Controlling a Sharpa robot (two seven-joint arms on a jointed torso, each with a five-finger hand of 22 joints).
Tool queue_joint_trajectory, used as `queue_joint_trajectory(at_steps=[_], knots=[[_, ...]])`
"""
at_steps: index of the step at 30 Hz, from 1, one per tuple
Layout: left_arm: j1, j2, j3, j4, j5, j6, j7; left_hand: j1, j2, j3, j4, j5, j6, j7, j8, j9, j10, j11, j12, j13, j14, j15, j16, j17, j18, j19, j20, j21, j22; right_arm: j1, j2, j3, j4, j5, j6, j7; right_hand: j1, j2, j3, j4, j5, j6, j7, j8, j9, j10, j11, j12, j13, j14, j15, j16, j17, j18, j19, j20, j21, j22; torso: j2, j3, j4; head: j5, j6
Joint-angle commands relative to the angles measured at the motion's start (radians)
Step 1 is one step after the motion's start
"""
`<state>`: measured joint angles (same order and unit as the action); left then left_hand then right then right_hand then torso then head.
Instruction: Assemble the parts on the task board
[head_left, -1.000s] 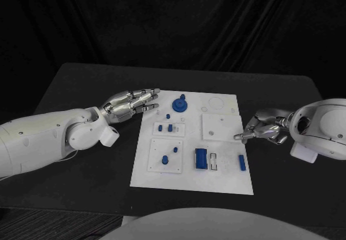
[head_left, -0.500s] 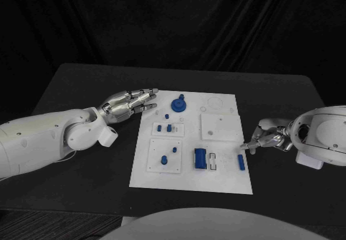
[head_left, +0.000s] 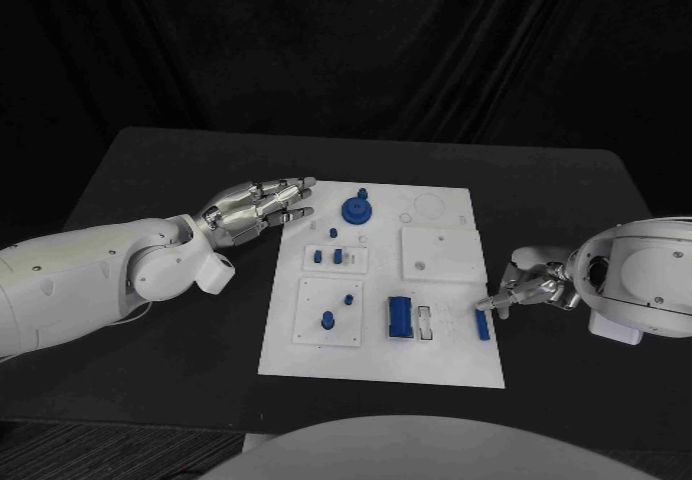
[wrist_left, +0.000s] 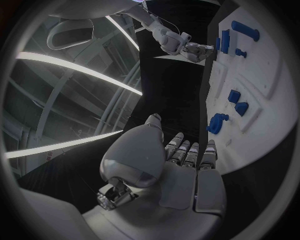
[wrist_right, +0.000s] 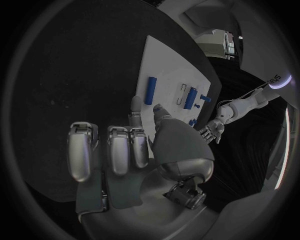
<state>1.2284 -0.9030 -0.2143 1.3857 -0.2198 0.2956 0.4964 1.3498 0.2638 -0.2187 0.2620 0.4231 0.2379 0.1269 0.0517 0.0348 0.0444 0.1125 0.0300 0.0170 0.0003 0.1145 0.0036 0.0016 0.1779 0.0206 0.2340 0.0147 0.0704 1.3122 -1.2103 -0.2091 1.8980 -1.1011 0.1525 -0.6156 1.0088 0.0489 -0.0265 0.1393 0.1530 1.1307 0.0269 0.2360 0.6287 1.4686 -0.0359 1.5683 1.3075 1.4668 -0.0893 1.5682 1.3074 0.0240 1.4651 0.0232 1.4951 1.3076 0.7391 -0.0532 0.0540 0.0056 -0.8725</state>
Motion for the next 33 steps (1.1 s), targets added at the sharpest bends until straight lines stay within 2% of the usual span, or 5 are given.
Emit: queue_joint_trajectory(at_steps=[1,12,22,30,33], knots=[[-0.002,0.002,0.001,0.001,0.000,0.007,0.009,0.002,0.007,0.000,-0.005,0.003,0.004,0.000,0.003,0.001,0.005,0.000,0.005,0.001,0.000,0.007,-0.004,-0.002,0.003,0.006,-0.001,0.004,0.001,-0.004,0.003,0.000,0.007,-0.012,0.019,-0.026,-0.009,-0.002,-0.004,-0.001,-0.005,-0.003,0.002,-0.005,-0.002,0.102,-0.001,0.003,0.263,0.104,-0.008,0.003,0.263,-0.003,0.065,-0.007,0.001,0.235,0.001,-0.0006,0.0001,-0.002,0.000],[-0.002,0.004,0.001,0.001,0.000,0.010,0.006,0.002,0.007,0.000,-0.005,0.003,0.005,0.001,0.004,0.001,0.006,0.000,0.006,0.001,0.000,0.007,-0.004,-0.002,0.003,0.007,-0.001,0.004,0.001,-0.020,0.016,0.000,0.015,-0.011,0.015,-0.026,0.007,-0.001,-0.004,-0.014,0.001,0.020,-0.003,-0.005,-0.007,0.102,-0.004,0.003,0.263,0.104,-0.008,0.003,0.263,-0.002,0.064,-0.007,-0.001,0.234,0.000,-0.0003,0.0015,-0.007,0.000],[-0.002,0.002,0.001,0.003,0.000,0.011,0.006,0.003,0.008,0.000,-0.006,0.005,0.005,0.001,0.004,0.001,0.007,0.002,0.006,0.002,0.000,0.008,-0.004,-0.002,0.002,0.005,-0.001,0.003,-0.004,-0.043,0.032,0.000,0.008,-0.019,0.040,-0.028,0.117,-0.006,0.037,-0.104,0.137,-0.014,0.004,-0.057,-0.042,0.102,-0.003,0.003,0.263,0.104,-0.007,0.003,0.263,0.004,0.053,-0.007,-0.023,0.226,0.001,-0.0015,0.0001,-0.008,0.000],[-0.002,0.001,0.001,0.004,0.000,0.013,0.004,0.004,0.008,0.001,-0.007,0.005,0.006,0.002,0.005,0.001,0.008,0.005,0.008,0.002,0.000,0.009,-0.004,-0.002,0.001,0.006,-0.001,0.003,-0.001,-0.057,0.046,0.000,0.003,-0.045,0.040,-0.030,0.173,-0.017,0.087,-0.163,0.194,-0.040,0.019,-0.099,-0.081,0.102,0.010,0.003,0.263,0.104,0.004,0.003,0.263,0.005,0.051,0.001,-0.028,0.224,0.001,-0.0003,0.0015,-0.008,0.000],[-0.002,0.000,0.001,0.005,0.000,0.014,0.004,0.004,0.008,0.001,-0.008,0.005,0.006,0.002,0.005,0.001,0.009,0.006,0.008,0.002,0.000,0.009,-0.004,-0.002,0.001,0.006,-0.001,0.004,-0.001,-0.058,0.051,0.000,0.004,-0.048,0.016,-0.029,0.217,-0.024,0.134,-0.214,0.272,-0.049,0.030,-0.120,-0.109,0.102,0.020,0.003,0.263,0.104,0.011,0.003,0.263,0.005,0.050,0.008,-0.031,0.223,0.001,0.0000,-0.0003,-0.005,0.000]])
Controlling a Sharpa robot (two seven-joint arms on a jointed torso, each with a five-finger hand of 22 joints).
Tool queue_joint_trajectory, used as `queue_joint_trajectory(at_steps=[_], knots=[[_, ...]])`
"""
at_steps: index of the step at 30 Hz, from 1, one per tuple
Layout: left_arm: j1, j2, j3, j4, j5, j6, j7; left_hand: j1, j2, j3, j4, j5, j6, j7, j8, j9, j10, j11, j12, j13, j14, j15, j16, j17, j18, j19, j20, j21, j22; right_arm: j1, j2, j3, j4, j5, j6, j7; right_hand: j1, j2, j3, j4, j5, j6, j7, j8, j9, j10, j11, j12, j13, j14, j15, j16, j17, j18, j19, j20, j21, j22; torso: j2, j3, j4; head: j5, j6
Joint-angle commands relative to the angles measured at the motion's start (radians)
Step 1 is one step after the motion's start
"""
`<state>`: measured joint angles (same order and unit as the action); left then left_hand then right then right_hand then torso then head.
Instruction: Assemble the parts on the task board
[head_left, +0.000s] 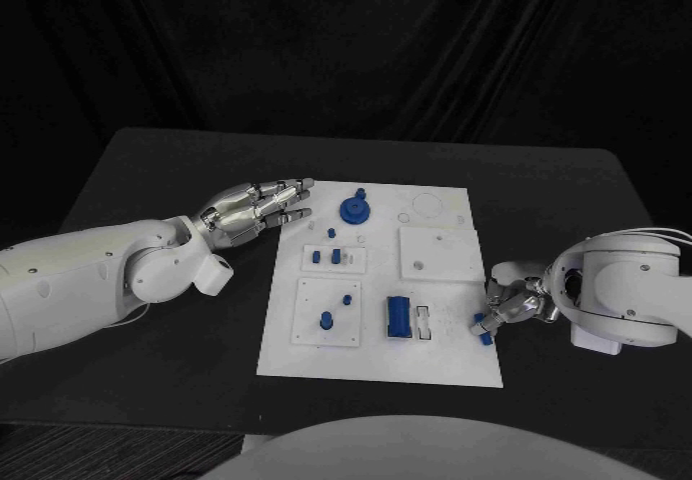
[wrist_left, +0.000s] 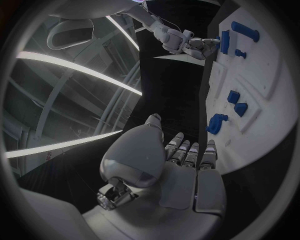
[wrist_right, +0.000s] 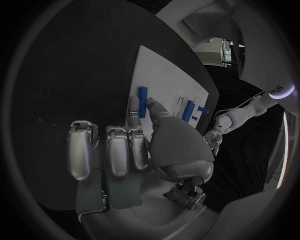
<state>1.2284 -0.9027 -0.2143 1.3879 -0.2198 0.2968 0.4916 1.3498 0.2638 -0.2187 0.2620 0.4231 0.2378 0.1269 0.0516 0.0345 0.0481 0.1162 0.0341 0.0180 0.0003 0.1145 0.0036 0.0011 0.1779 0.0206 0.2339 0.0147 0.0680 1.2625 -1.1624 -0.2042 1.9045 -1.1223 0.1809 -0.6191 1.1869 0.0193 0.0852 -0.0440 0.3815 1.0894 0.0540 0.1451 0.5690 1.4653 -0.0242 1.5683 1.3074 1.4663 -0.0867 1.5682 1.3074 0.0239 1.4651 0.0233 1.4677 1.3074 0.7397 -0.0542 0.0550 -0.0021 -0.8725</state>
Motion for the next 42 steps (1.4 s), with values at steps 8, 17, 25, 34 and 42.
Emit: queue_joint_trajectory(at_steps=[8,17,25,34,42], knots=[[-0.002,-0.002,0.001,0.003,0.000,0.014,0.009,0.004,0.009,0.001,-0.008,0.006,0.004,0.001,0.004,0.001,0.007,0.004,0.005,0.002,0.000,0.010,-0.004,-0.001,0.001,0.007,-0.001,0.004,0.002,-0.010,0.003,-0.004,0.006,-0.027,-0.075,-0.020,0.055,-0.003,0.210,-0.171,0.138,0.011,0.030,-0.046,-0.102,0.105,0.032,0.003,0.263,0.105,0.030,0.003,0.263,0.006,0.051,0.027,-0.003,0.224,0.000,0.0006,-0.0012,0.006,0.000],[-0.002,-0.003,0.001,0.004,0.000,0.016,0.008,0.004,0.009,0.001,-0.009,0.006,0.002,0.001,0.004,0.001,0.008,0.006,0.006,0.002,0.000,0.010,-0.004,-0.001,0.001,0.007,-0.001,0.004,0.003,-0.009,-0.014,-0.004,0.035,0.126,-0.164,-0.011,-0.003,-0.014,0.308,-0.212,0.153,0.021,0.032,-0.048,-0.125,0.105,0.034,0.003,0.263,0.105,0.032,0.003,0.263,0.004,0.054,0.031,0.004,0.227,0.000,0.0009,-0.0001,0.006,0.000],[-0.002,0.000,0.001,0.002,0.000,0.016,0.005,0.005,0.010,0.002,-0.011,0.007,0.002,-0.001,0.004,0.000,0.013,0.012,0.009,0.004,0.000,0.011,-0.004,-0.001,0.001,0.008,-0.001,0.004,0.003,0.006,-0.028,-0.004,0.065,0.340,-0.203,0.000,-0.039,-0.019,0.325,-0.212,0.158,0.026,0.031,-0.047,-0.133,0.105,0.034,0.003,0.263,0.105,0.033,0.003,0.263,0.003,0.055,0.032,0.007,0.228,0.000,0.0014,-0.0021,0.007,0.000],[-0.002,0.003,0.001,-0.001,0.000,0.021,-0.003,0.005,0.010,0.002,-0.011,0.006,0.003,-0.001,0.004,0.000,0.016,0.014,0.011,0.004,0.000,0.012,-0.004,-0.001,0.000,0.008,0.000,0.004,0.003,0.014,0.001,-0.004,0.065,0.442,-0.224,0.016,-0.043,-0.017,0.333,-0.213,0.166,0.025,0.031,-0.047,-0.136,0.105,0.034,0.003,0.263,0.105,0.033,0.003,0.263,0.005,0.053,0.032,0.002,0.226,-0.002,-0.0009,0.0007,-0.001,0.000],[-0.002,0.002,0.001,0.002,0.000,0.021,-0.009,0.005,0.010,0.002,-0.011,0.006,0.003,-0.002,0.004,0.001,0.017,0.015,0.012,0.005,0.000,0.012,-0.004,-0.001,0.000,0.008,0.000,0.004,0.002,0.015,0.043,-0.004,0.045,0.458,-0.227,0.024,-0.048,-0.016,0.337,-0.214,0.171,0.025,0.032,-0.046,-0.137,0.105,0.034,0.003,0.263,0.105,0.033,0.003,0.263,0.005,0.051,0.032,0.000,0.225,-0.001,-0.0008,0.0009,-0.002,0.000]])
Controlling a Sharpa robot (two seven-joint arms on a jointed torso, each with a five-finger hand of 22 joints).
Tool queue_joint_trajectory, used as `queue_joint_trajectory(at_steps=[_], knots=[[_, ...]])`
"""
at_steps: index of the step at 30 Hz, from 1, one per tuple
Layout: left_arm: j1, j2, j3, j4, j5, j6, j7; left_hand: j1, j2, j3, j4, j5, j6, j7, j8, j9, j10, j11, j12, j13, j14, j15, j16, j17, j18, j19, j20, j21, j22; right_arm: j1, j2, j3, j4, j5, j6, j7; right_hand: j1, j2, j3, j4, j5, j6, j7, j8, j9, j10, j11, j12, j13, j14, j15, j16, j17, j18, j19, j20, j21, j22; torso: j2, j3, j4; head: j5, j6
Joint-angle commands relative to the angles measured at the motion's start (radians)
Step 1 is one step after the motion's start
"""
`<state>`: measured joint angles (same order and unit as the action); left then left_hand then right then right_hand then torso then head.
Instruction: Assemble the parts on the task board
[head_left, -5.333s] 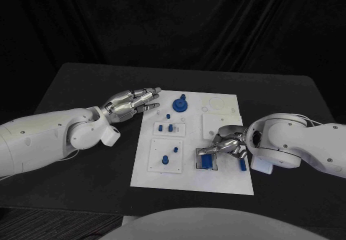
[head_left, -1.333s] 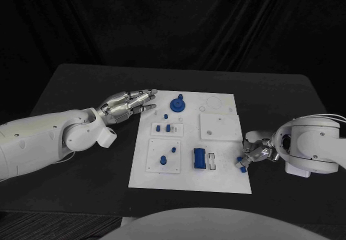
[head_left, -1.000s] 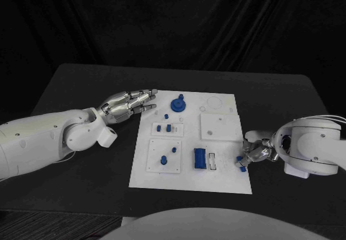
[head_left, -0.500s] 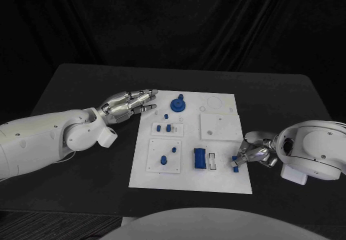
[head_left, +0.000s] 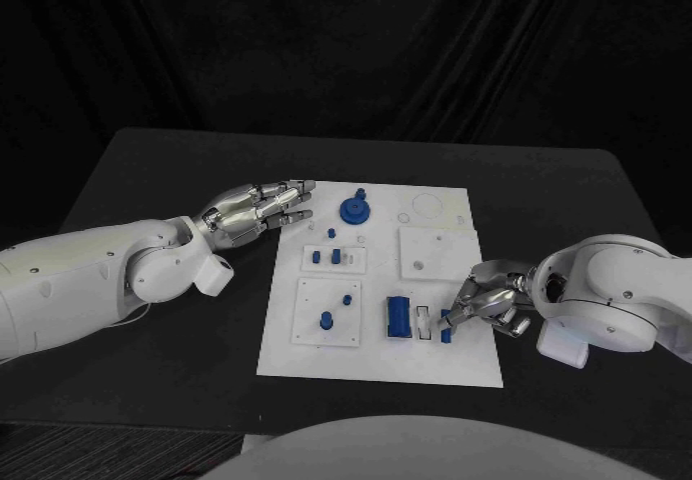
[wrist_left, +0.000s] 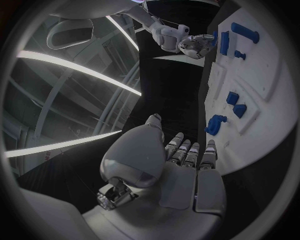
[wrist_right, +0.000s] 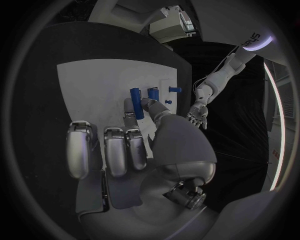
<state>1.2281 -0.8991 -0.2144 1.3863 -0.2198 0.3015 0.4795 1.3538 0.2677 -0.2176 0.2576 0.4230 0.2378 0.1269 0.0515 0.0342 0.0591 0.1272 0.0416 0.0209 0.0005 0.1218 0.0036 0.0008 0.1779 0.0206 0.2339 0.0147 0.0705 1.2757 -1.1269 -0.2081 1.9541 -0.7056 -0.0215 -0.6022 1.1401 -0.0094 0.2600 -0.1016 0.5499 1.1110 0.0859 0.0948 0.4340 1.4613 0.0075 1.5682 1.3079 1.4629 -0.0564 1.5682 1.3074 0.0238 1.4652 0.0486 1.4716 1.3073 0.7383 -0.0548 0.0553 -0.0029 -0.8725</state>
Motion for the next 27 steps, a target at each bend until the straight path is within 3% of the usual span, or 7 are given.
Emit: queue_joint_trajectory(at_steps=[1,10,21,27], knots=[[-0.002,-0.004,0.001,0.005,0.000,0.015,0.002,0.000,0.007,0.001,-0.006,0.006,0.005,-0.001,0.005,0.001,0.007,0.004,0.005,0.002,0.000,0.005,-0.004,-0.001,0.000,0.008,0.000,0.005,0.001,0.001,0.015,0.000,-0.009,0.042,-0.025,0.009,-0.001,0.012,0.162,-0.156,0.002,0.003,0.000,0.004,-0.002,0.110,0.003,0.003,0.263,0.108,0.002,0.003,0.263,0.005,0.051,0.007,-0.003,0.225,0.000,-0.0002,0.0004,-0.002,0.000],[-0.002,-0.012,0.001,0.012,0.000,0.011,-0.002,0.000,0.006,0.000,-0.006,0.006,0.008,-0.001,0.006,0.002,0.009,0.004,0.006,0.002,0.000,0.005,-0.004,-0.001,0.000,0.008,0.000,0.005,0.001,-0.002,0.056,0.000,-0.045,0.035,-0.015,0.013,-0.021,0.013,0.159,-0.147,-0.019,0.001,-0.002,0.007,-0.001,0.110,0.002,0.003,0.263,0.108,0.002,0.003,0.263,0.007,0.048,0.007,-0.008,0.223,0.001,-0.0001,0.0010,0.010,0.000],[-0.002,-0.011,0.001,0.013,0.000,0.013,-0.003,0.000,0.007,0.001,-0.006,0.007,0.007,-0.001,0.006,0.001,0.009,0.005,0.006,0.002,0.000,0.005,-0.004,-0.001,0.000,0.008,0.000,0.005,0.001,-0.006,0.087,0.000,-0.075,-0.009,0.002,0.008,-0.040,0.014,0.138,-0.131,-0.079,-0.006,-0.007,0.018,0.006,0.110,-0.002,0.003,0.263,0.108,-0.001,0.003,0.263,0.008,0.046,0.005,-0.012,0.222,0.001,0.0019,0.0024,0.008,0.000],[-0.002,-0.011,0.001,0.013,0.000,0.014,-0.003,0.000,0.007,0.001,-0.006,0.007,0.007,-0.001,0.006,0.001,0.009,0.005,0.006,0.002,0.000,0.005,-0.004,-0.001,0.000,0.008,0.000,0.005,0.001,-0.014,0.095,0.000,-0.085,-0.016,0.015,0.002,-0.051,0.013,0.118,-0.117,-0.052,-0.012,-0.010,0.021,0.009,0.110,-0.005,0.003,0.263,0.108,-0.003,0.003,0.263,0.008,0.045,0.003,-0.014,0.221,0.001,0.0020,0.0012,0.013,0.000]])
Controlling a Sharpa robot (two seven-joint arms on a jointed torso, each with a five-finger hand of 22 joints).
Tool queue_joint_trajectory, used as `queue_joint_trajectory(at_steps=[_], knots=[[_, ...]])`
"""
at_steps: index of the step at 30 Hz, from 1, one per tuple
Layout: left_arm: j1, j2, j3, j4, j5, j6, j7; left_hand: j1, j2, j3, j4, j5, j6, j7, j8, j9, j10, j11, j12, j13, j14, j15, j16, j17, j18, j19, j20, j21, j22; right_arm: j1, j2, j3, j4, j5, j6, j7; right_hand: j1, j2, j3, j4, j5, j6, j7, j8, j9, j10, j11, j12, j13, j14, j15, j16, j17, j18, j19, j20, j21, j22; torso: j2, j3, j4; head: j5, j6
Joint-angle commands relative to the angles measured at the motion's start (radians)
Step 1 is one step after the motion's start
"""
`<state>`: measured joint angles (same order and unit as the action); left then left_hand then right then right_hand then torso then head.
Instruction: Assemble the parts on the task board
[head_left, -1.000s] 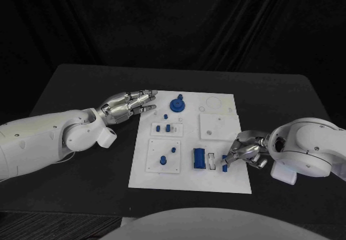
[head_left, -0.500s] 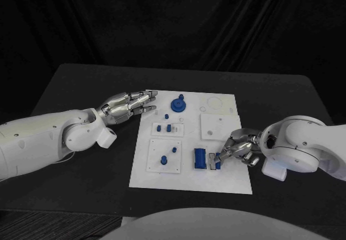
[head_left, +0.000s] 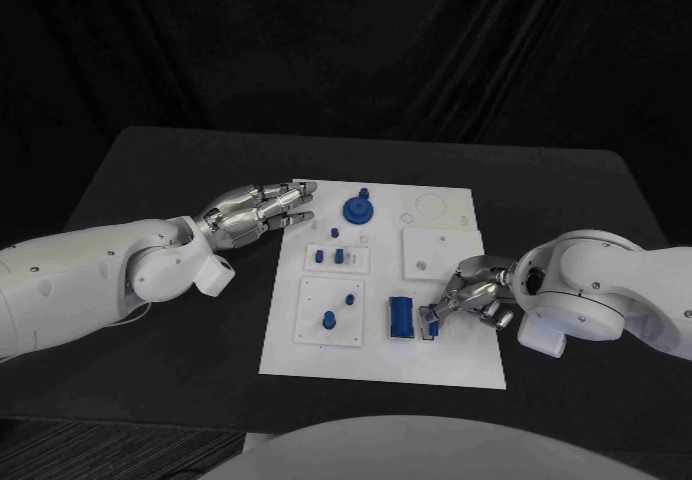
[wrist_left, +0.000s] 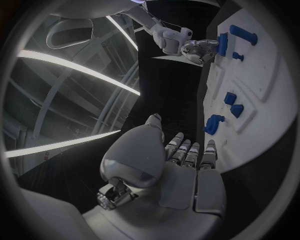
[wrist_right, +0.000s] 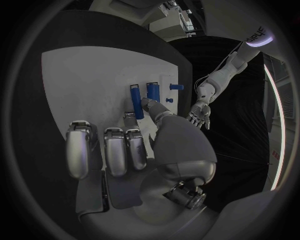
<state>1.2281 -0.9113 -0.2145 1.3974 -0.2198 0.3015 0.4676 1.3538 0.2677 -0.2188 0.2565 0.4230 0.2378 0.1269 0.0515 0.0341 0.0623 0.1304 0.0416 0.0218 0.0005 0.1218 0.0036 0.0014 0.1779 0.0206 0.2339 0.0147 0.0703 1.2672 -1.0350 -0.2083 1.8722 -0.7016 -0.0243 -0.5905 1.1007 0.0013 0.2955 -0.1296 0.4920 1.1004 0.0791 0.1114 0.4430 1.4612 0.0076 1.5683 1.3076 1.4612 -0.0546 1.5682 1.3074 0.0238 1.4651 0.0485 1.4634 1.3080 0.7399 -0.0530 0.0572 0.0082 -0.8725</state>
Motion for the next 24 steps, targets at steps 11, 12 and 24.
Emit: queue_joint_trajectory(at_steps=[11,12,24], knots=[[-0.002,0.002,0.001,0.002,0.000,0.015,0.010,0.000,0.007,0.002,-0.005,0.007,0.008,0.000,0.006,0.002,0.006,0.002,0.006,0.001,0.000,0.005,-0.004,-0.001,0.000,0.009,0.000,0.005,0.002,-0.013,0.014,0.000,-0.012,-0.023,0.030,-0.016,-0.020,0.005,0.051,-0.070,-0.039,-0.008,-0.007,0.010,0.003,0.110,-0.008,0.003,0.263,0.110,-0.008,0.003,0.263,0.008,0.045,0.001,-0.008,0.220,0.001,-0.0007,-0.0026,0.005,0.000],[-0.002,0.002,0.001,0.002,0.000,0.015,0.010,0.000,0.007,0.002,-0.006,0.008,0.008,0.000,0.006,0.002,0.006,0.002,0.006,0.001,0.000,0.005,-0.004,-0.001,0.000,0.009,0.000,0.005,0.002,-0.013,0.015,0.000,-0.012,-0.023,0.031,-0.015,-0.020,0.006,0.047,-0.068,-0.049,-0.008,-0.008,0.011,0.003,0.110,-0.009,0.003,0.263,0.110,-0.008,0.003,0.263,0.008,0.045,0.000,-0.007,0.220,0.001,-0.0002,-0.0030,0.005,0.000],[-0.002,0.003,0.001,0.002,0.000,0.016,0.010,0.001,0.007,0.003,-0.006,0.008,0.007,0.001,0.006,0.002,0.005,0.001,0.006,0.001,0.000,0.005,-0.004,-0.001,0.000,0.009,0.000,0.005,0.001,-0.014,0.018,0.000,-0.012,-0.024,0.017,-0.008,-0.033,0.010,0.021,-0.043,-0.101,-0.011,-0.010,0.015,0.003,0.110,-0.011,0.003,0.263,0.110,-0.010,0.003,0.263,0.009,0.043,-0.002,-0.011,0.219,0.000,-0.0010,-0.0039,0.007,0.000]])
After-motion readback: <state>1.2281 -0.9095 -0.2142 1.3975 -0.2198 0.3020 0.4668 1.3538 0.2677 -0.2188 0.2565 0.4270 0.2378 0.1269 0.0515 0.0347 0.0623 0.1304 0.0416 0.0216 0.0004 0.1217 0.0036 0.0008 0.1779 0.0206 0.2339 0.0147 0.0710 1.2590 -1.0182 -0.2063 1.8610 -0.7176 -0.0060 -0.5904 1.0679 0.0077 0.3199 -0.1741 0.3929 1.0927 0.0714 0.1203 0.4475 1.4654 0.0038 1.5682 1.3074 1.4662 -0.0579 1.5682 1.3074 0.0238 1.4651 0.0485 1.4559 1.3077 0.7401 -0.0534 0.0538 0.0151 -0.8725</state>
